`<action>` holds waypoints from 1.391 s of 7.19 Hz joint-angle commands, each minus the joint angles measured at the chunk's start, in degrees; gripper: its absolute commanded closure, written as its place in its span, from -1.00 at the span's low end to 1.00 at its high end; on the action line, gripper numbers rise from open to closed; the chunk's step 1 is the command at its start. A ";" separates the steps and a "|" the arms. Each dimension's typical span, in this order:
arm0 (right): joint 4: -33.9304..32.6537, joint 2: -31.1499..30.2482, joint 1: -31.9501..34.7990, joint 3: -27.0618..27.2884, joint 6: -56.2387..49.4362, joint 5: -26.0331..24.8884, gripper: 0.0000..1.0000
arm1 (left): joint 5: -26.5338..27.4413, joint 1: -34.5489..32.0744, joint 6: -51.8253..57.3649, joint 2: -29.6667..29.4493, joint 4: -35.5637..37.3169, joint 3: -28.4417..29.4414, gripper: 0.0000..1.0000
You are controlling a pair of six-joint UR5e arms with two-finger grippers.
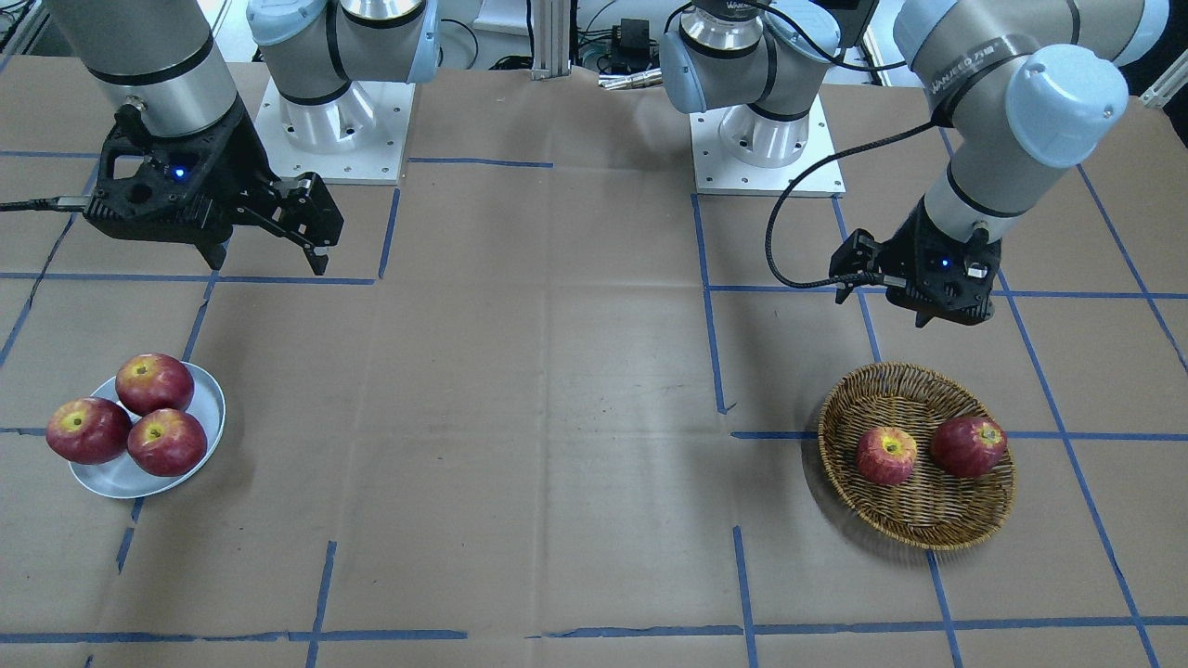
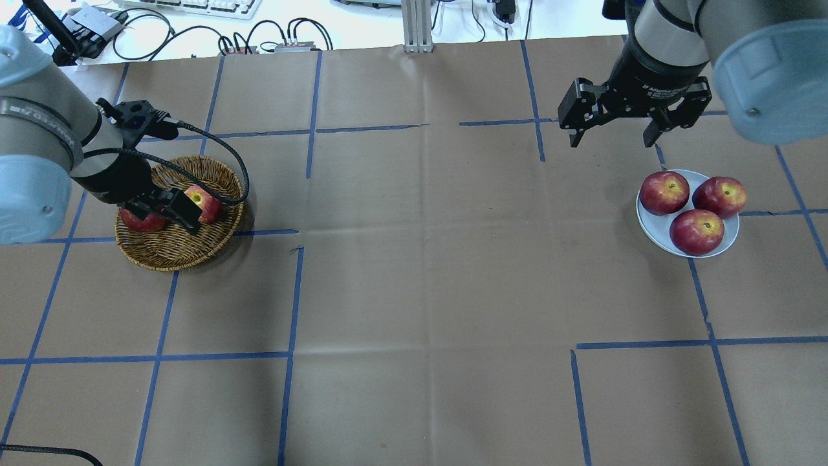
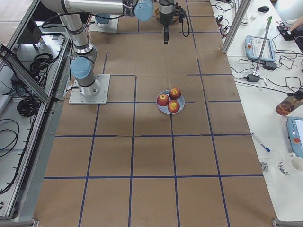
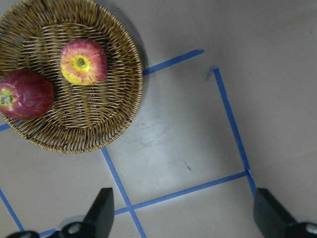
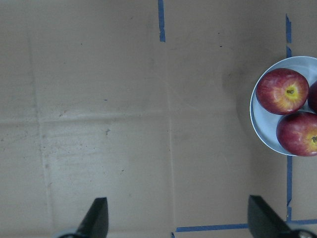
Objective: Transfer apple from basket to plate
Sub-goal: 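Move the left gripper down over the yellow-red apple in the basket, then lower the left gripper and close it on the yellow-red apple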
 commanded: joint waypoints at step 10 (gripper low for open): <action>0.00 -0.26 0.09 0.08 -0.03 0.00 -0.99 | -5.24 2.53 4.50 -23.80 27.00 3.10 -0.26</action>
